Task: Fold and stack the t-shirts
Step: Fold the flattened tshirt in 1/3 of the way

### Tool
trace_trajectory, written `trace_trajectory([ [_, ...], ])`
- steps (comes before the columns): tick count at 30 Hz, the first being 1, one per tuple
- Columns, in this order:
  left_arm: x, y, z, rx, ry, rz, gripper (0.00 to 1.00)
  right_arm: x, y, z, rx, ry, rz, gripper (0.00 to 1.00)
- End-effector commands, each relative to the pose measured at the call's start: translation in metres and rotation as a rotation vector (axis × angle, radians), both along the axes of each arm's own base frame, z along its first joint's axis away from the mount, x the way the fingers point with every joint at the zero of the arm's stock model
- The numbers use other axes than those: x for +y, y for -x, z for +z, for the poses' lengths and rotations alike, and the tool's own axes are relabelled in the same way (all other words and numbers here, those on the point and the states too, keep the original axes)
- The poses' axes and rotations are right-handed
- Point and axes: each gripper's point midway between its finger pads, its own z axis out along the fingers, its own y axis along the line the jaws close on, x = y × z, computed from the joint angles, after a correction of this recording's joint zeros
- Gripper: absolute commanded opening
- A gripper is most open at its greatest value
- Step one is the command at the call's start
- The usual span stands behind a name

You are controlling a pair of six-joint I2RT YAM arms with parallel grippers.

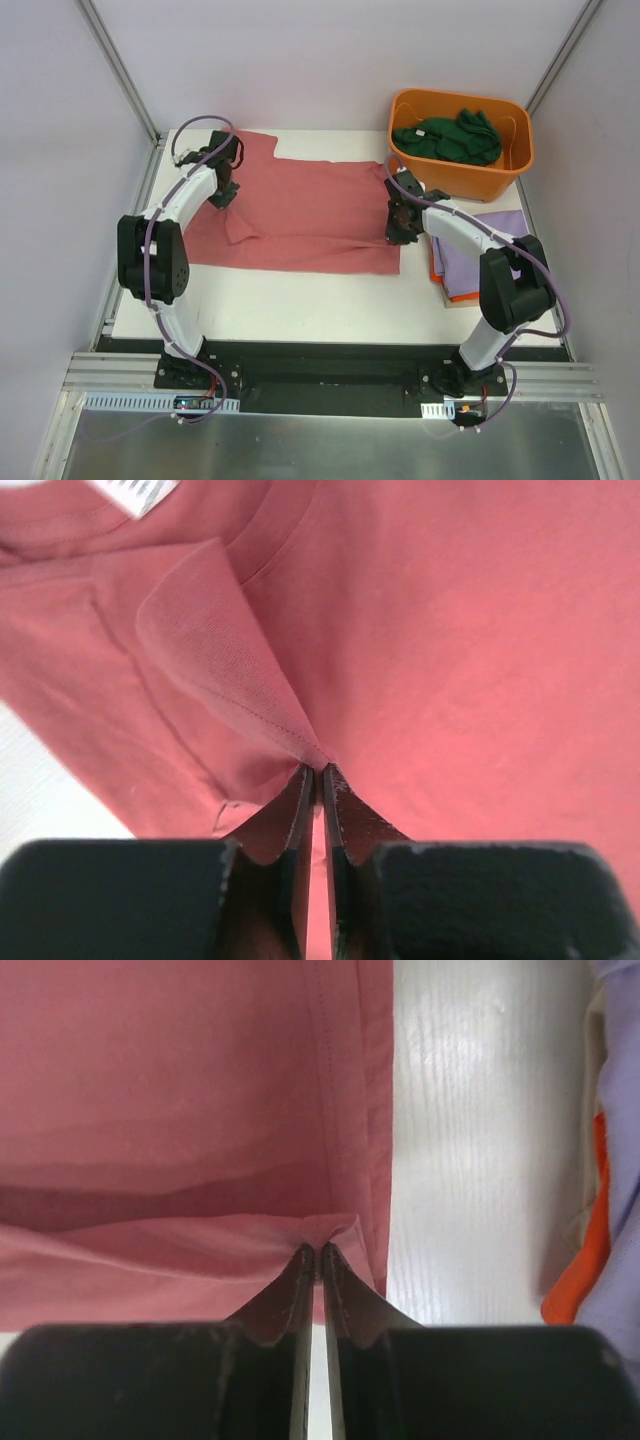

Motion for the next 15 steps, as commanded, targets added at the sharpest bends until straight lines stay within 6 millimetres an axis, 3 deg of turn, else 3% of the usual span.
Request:
trace_trajectory([
  [1, 0.009, -0.029, 0.012, -0.022, -0.037, -0.038, 0.16, -0.013, -0.04, 0.014, -0.129, 0.068, -0.05, 0.13],
  [3, 0.006, -0.043, 0.011, -0.011, -0.033, -0.097, 0.38, -0.017, -0.05, 0.021, -0.156, 0.09, -0.054, 0.14],
  [4, 0.004, -0.049, 0.011, -0.009, -0.026, -0.123, 0.51, -0.019, -0.052, 0.025, -0.167, 0.102, -0.058, 0.21],
  [7, 0.003, -0.054, 0.014, -0.014, -0.002, -0.146, 0.84, -0.021, -0.053, 0.042, -0.2, 0.105, -0.048, 0.74],
  [8, 0.004, -0.052, 0.02, -0.024, -0.002, -0.148, 0.93, -0.021, -0.05, 0.048, -0.211, 0.096, -0.039, 0.82],
  [9, 0.005, -0.05, 0.025, -0.034, 0.001, -0.149, 0.99, -0.019, -0.047, 0.053, -0.227, 0.073, -0.02, 0.96],
  [12, 0.004, -0.032, 0.033, -0.039, 0.009, -0.162, 0.99, 0.003, -0.028, 0.055, -0.226, -0.063, 0.084, 0.96],
  [15, 0.006, -0.008, 0.032, -0.02, 0.01, -0.176, 0.99, 0.045, -0.005, 0.048, -0.197, -0.274, 0.219, 0.96],
])
